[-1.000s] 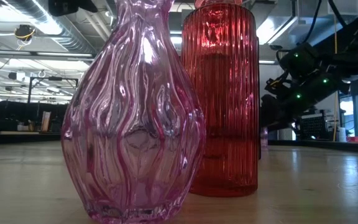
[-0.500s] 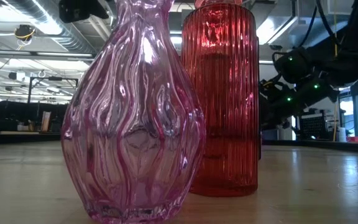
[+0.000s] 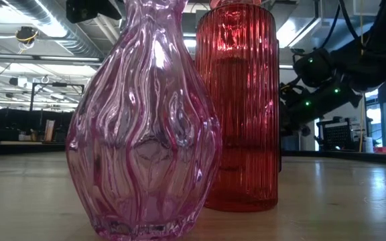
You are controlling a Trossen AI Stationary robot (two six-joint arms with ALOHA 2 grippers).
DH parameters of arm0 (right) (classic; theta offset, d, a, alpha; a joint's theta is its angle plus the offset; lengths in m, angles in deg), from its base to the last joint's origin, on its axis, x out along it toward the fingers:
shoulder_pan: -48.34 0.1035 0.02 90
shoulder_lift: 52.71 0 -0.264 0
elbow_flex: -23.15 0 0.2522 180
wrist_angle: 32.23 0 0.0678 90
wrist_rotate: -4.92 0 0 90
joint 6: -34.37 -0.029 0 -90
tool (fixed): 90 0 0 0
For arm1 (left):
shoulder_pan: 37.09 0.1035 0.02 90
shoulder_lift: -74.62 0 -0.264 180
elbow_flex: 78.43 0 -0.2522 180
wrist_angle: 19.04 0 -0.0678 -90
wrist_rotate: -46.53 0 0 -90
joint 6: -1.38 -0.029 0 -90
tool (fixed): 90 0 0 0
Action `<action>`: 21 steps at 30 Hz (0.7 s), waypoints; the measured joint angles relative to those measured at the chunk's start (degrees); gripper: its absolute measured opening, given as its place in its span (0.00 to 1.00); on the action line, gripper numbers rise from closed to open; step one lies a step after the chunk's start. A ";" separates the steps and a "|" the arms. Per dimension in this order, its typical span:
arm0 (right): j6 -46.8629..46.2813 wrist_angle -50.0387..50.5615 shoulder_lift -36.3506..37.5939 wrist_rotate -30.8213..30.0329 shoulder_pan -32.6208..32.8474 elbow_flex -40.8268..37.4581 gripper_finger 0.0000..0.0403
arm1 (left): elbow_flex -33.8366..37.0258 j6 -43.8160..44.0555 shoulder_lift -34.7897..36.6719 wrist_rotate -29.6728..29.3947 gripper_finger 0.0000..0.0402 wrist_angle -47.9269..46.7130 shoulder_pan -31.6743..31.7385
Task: Sort vases onto shelf
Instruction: Put the top right pink vase on the shelf
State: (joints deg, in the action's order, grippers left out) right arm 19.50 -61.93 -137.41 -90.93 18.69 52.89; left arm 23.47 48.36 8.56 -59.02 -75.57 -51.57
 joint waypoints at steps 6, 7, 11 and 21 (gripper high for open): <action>0.13 1.49 5.57 0.00 0.02 0.00 0.43 | -0.01 -0.69 0.00 0.00 0.36 -0.02 0.00; 0.14 2.55 6.93 0.00 0.04 0.00 0.43 | -0.01 -0.89 0.00 0.00 0.36 -0.02 0.00; 0.45 8.81 13.45 -0.94 0.07 0.39 0.44 | 0.00 -1.31 0.00 0.00 0.36 -0.04 0.00; 6.56 36.62 27.48 -2.39 0.07 13.18 0.44 | 0.00 -3.00 0.02 -0.30 0.36 -0.06 1.22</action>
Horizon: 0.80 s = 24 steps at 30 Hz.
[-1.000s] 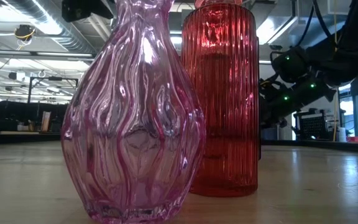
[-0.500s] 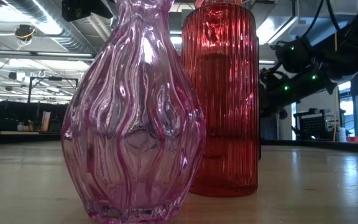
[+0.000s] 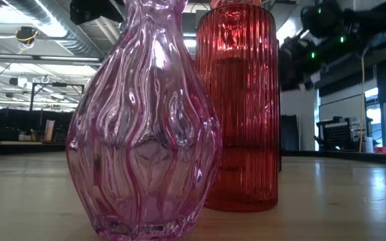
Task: Sort vases onto shelf
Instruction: Put the top right pink vase on the shelf
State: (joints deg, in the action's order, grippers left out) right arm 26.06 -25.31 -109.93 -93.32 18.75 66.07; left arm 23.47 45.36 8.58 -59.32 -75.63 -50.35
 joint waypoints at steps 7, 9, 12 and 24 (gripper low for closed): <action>-0.18 7.13 1.99 -0.77 5.26 7.84 0.44 | 0.00 -1.44 0.00 -0.03 0.36 0.00 1.63; -0.21 8.50 1.49 -3.01 8.21 9.49 0.44 | -0.01 -2.53 0.00 -0.06 0.36 0.01 1.93; -0.22 8.55 0.49 -8.05 12.46 10.69 0.44 | -0.01 -3.67 0.00 -0.17 0.36 0.02 2.17; -8.93 9.17 -10.89 -28.70 21.86 21.70 0.44 | 0.00 -3.67 0.00 -1.40 0.36 0.52 2.17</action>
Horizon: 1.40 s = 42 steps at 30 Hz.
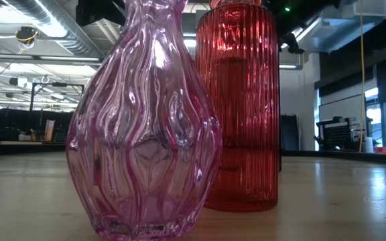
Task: Sort vases onto shelf
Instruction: Put the top right pink vase on the shelf
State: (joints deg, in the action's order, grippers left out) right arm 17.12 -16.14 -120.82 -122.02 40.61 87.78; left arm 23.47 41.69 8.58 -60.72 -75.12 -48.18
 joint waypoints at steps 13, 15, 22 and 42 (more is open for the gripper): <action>-16.36 5.30 -13.13 -16.12 7.06 9.57 0.45 | 0.00 0.78 1.13 -2.55 0.36 -2.17 -0.02; -20.00 5.76 -13.95 -18.03 7.55 9.57 0.45 | 0.00 2.91 2.37 -6.23 0.36 -4.77 -0.04; -21.42 4.84 -16.05 -20.09 7.75 9.55 0.45 | 0.00 5.95 9.07 -19.15 0.35 -12.63 -0.04; -16.94 5.27 -21.23 -16.87 4.51 9.53 0.45 | 0.00 3.02 16.01 -21.11 0.35 -13.91 -0.04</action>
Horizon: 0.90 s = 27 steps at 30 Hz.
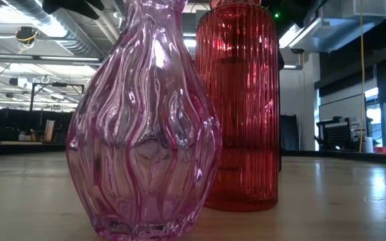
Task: Sort vases onto shelf
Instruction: Put the top right pink vase on the shelf
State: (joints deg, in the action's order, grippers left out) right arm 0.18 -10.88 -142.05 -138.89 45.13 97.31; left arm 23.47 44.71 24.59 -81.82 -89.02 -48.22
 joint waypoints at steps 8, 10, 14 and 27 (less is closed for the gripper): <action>0.00 0.12 -0.47 2.43 -0.67 0.00 0.45 | 0.00 0.02 0.05 0.33 0.35 0.04 0.00; 0.02 0.26 -0.77 2.52 -0.67 0.00 0.45 | 0.00 0.02 0.05 0.35 0.35 0.03 0.00; -0.15 -0.55 -1.49 3.09 -0.67 0.02 0.45 | 0.00 0.02 0.05 0.35 0.35 0.05 0.00; -0.06 -0.44 -1.68 3.46 -1.31 0.04 0.45 | 0.00 0.00 0.03 0.33 0.35 0.03 0.00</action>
State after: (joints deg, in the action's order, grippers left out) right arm 0.12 -11.31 -143.74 -135.43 43.81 97.35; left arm 23.47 44.71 24.62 -81.49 -88.99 -48.22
